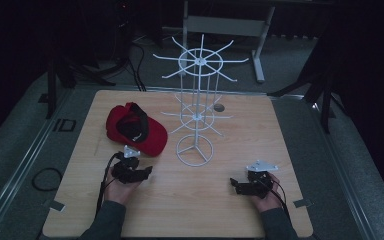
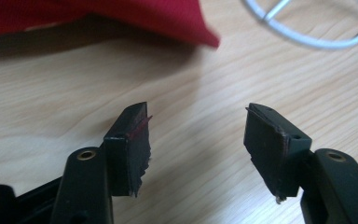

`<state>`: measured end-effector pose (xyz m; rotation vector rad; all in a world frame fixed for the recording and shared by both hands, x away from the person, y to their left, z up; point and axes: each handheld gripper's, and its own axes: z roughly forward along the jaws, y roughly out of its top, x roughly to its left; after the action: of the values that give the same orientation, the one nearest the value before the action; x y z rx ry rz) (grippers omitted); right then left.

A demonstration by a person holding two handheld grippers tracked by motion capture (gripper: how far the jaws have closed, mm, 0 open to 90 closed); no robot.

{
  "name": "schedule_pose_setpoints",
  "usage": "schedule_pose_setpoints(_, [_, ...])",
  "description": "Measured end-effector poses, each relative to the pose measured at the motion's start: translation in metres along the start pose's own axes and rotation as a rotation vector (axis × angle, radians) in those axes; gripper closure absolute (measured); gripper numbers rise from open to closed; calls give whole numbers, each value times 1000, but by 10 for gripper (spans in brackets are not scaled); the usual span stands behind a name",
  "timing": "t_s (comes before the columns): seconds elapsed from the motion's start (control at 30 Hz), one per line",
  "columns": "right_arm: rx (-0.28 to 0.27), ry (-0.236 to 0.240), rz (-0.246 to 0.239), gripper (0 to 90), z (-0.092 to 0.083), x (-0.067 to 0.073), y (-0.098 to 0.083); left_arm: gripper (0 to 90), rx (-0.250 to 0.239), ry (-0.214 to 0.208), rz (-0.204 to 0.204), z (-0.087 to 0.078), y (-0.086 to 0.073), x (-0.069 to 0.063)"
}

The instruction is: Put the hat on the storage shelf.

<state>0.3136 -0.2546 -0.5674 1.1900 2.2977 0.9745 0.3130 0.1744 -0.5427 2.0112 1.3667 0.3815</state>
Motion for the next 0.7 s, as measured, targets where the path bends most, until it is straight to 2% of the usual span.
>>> schedule_pose_setpoints(0.13, [0, 0, 0, 152, 0, 0, 0, 381, -31, -29, -48, 4, 9, -3])
schedule_pose_setpoints(0.17, [0, 0, 0, 152, 0, 0, 0, 369, -43, -46, -85, 7, 13, -3])
schedule_pose_setpoints(0.2, [0, 0, 0, 152, 0, 0, 0, 369, -43, -46, -85, 7, 13, -3])
schedule_pose_setpoints(0.23, [0, 0, 0, 152, 0, 0, 0, 366, -47, -59, -106, 9, 16, -2])
schedule_pose_setpoints(0.27, [0, 0, 0, 152, 0, 0, 0, 366, -51, -62, -118, 10, 18, -2])
schedule_pose_setpoints(0.3, [0, 0, 0, 152, 0, 0, 0, 366, -58, -63, -146, 13, 23, -1])
schedule_pose_setpoints(0.33, [0, 0, 0, 152, 0, 0, 0, 370, -58, -63, -146, 13, 23, -1])
schedule_pose_setpoints(0.37, [0, 0, 2, 152, 0, 0, 0, 380, -49, -49, -178, 16, 27, 1])
schedule_pose_setpoints(0.4, [0, 0, 2, 152, 0, 0, 0, 397, -49, -49, -178, 16, 27, 1])
schedule_pose_setpoints(0.5, [-1, 0, 2, 152, 0, 0, 0, 437, -55, -53, -219, 17, 30, 5])
schedule_pose_setpoints(0.7, [-1, 0, 2, 152, 0, 0, 0, 582, -52, -36, -240, 8, 31, 13])
